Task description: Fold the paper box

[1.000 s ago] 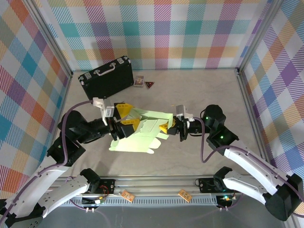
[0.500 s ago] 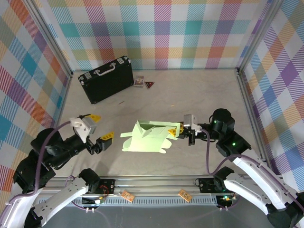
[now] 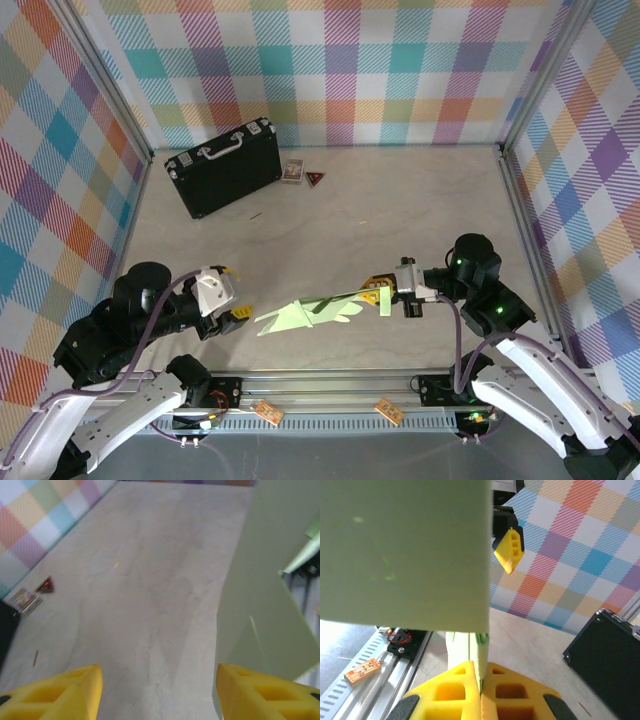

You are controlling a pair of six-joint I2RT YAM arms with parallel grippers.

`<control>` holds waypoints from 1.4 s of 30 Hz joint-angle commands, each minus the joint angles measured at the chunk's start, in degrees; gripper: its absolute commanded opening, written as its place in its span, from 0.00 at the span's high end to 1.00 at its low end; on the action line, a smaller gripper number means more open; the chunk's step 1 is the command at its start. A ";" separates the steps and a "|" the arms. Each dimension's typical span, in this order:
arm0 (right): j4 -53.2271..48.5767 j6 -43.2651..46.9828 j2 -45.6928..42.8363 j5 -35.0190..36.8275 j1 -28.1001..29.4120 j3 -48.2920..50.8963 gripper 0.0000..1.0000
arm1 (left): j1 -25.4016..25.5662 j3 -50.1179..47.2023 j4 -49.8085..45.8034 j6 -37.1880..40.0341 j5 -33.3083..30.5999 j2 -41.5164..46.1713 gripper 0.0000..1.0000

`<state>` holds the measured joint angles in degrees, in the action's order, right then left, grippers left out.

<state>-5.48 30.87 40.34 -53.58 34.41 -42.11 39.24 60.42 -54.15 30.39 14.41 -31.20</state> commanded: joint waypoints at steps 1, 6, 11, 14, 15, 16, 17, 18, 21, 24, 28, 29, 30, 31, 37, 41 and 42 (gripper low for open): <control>1.97 0.69 -0.43 -4.38 -0.05 -0.25 1.00 | -0.09 -0.54 -0.91 5.58 8.04 1.29 0.39; 3.79 -1.19 -0.09 -3.10 -0.05 -0.08 1.00 | -0.08 -3.12 2.91 5.09 20.27 2.90 0.38; 5.87 -2.43 0.18 -4.48 -0.05 0.28 1.00 | -0.03 -6.49 8.53 4.99 22.64 3.41 0.39; 6.54 -3.25 0.35 -5.27 -0.04 0.20 1.00 | -0.13 -6.84 11.61 2.95 22.43 1.55 0.43; 6.86 -3.59 0.44 -5.47 0.04 0.32 1.00 | -0.05 -6.89 12.81 2.30 22.23 1.13 0.45; 7.19 -3.90 0.61 -5.85 0.04 0.43 1.00 | -0.01 -7.19 14.25 1.47 22.07 0.68 0.47; 7.34 -4.19 0.68 -6.07 0.08 0.48 1.00 | -0.09 -7.50 15.90 0.73 21.94 0.40 0.49; 7.62 -4.36 0.81 -6.31 0.04 0.61 1.00 | -0.10 -7.89 17.27 0.09 22.03 0.20 0.50; 8.02 -4.93 1.14 -6.72 0.13 0.79 1.00 | -0.03 -8.37 20.36 -1.03 23.73 -0.82 0.55; 8.37 -5.29 1.16 -6.59 0.38 0.80 1.00 | 0.03 -8.56 21.98 -2.27 26.19 -2.20 0.57; 8.89 -6.48 1.06 -4.18 0.39 0.76 1.00 | 0.13 -8.72 21.08 -2.27 28.51 -2.04 0.55; 9.08 -6.89 1.06 -3.79 0.39 0.80 1.00 | 0.09 -8.87 20.56 -2.04 28.77 -1.64 0.54; 9.46 -7.22 1.15 -3.68 0.39 0.79 1.00 | 0.09 -9.05 20.37 -2.00 28.99 -1.23 0.54; 10.03 -7.71 1.22 -3.64 0.39 0.80 1.00 | 0.12 -9.26 20.57 -2.26 29.06 -0.80 0.53; 12.53 -9.81 1.55 -3.00 0.50 1.28 1.00 | 0.07 -9.88 21.82 -4.64 30.17 -1.87 0.53; 10.74 -8.85 1.24 -1.94 0.56 1.05 1.00 | 0.09 -8.91 18.11 -3.05 29.98 -2.11 0.51; 10.20 -8.51 1.08 -1.75 0.52 0.94 1.00 | 0.12 -8.70 16.92 -2.53 30.06 -2.00 0.50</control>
<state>3.77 22.50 41.58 -55.92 34.37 -41.30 39.24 50.83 -35.99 26.72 42.87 -32.73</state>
